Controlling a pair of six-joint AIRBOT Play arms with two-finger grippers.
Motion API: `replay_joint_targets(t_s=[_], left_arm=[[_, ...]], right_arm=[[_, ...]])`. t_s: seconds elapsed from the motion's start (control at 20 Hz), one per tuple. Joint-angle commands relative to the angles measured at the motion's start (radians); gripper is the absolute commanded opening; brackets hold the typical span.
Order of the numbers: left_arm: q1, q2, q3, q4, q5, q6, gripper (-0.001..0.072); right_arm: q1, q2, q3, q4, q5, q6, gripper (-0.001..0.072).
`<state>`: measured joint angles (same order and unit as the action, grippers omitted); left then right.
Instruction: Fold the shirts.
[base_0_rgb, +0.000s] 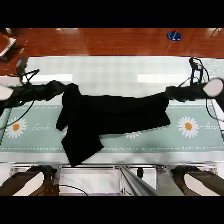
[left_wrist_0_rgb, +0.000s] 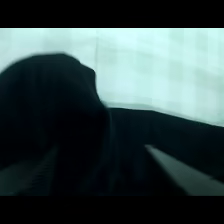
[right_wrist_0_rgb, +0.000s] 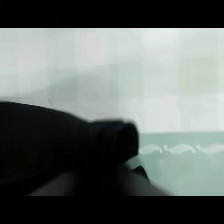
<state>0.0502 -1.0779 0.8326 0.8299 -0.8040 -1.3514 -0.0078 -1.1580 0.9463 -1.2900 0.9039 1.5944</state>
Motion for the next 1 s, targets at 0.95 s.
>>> replay_joint_targets(t_s=[0.95], left_arm=[[0.084, -0.082, -0.399, 0.103, -0.351, 0.123, 0.07]], right_arm=[[-0.575, 0.172, -0.474, 0.421, 0.246, -0.392, 0.0617]])
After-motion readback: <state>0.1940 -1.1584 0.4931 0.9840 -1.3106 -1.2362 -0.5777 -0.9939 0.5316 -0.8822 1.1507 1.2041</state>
